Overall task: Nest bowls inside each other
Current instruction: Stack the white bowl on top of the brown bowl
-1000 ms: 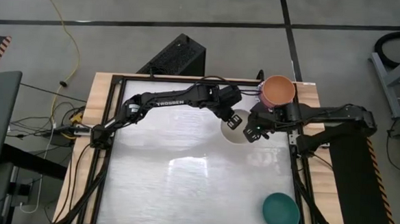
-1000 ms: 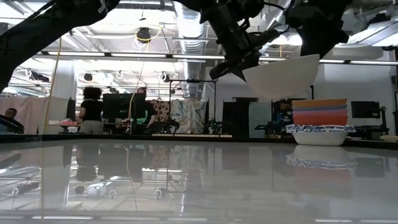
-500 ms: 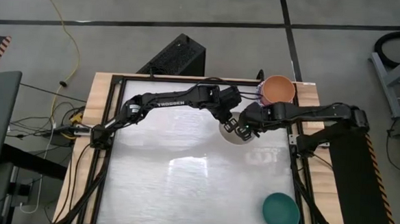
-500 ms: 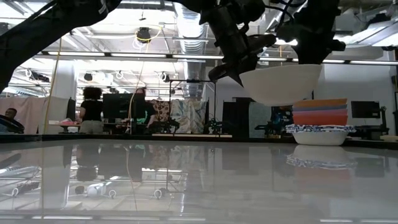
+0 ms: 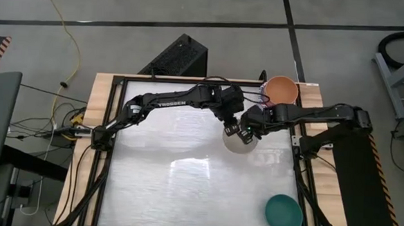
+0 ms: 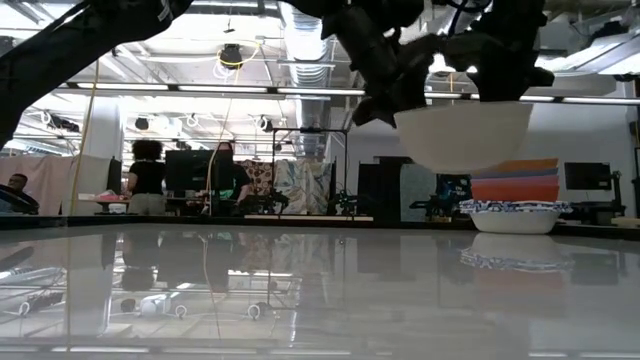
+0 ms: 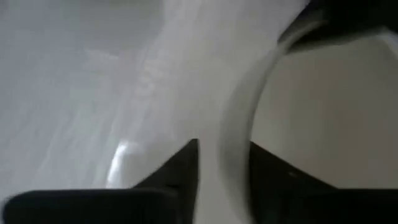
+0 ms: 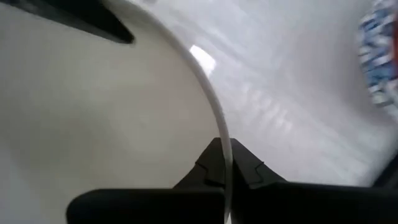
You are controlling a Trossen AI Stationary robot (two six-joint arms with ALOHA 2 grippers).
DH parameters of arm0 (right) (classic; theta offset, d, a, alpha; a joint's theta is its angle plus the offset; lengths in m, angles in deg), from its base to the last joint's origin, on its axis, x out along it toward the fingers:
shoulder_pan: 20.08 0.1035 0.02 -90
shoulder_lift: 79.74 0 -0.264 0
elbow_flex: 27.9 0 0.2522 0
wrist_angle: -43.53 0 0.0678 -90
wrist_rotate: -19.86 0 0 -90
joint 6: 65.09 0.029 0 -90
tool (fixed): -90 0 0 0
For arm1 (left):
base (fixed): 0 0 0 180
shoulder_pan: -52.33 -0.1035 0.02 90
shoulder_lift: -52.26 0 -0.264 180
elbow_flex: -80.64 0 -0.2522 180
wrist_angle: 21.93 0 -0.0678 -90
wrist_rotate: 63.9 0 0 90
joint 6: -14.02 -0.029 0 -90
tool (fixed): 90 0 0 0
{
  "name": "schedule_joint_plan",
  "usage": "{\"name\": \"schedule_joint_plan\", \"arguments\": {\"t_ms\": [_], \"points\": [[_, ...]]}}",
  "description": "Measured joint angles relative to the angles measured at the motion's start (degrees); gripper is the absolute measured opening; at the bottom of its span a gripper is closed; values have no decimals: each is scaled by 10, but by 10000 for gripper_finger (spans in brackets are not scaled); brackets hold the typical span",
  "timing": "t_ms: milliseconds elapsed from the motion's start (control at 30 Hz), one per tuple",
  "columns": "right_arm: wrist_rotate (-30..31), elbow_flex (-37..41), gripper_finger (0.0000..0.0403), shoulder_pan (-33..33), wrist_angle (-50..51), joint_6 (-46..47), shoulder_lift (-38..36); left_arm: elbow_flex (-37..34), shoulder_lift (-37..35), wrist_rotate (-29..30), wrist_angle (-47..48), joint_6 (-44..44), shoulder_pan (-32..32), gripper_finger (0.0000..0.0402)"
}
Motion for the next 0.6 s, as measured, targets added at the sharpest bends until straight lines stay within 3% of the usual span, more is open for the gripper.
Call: {"name": "schedule_joint_plan", "arguments": {"t_ms": [267,600], "points": [[-9,1,9,-5,2,0,0,1,-5,-71,31,-37,-22,228],[-40,0,9,-29,0,-10,0,8,-48,-107,123,-124,-65,245]]}}
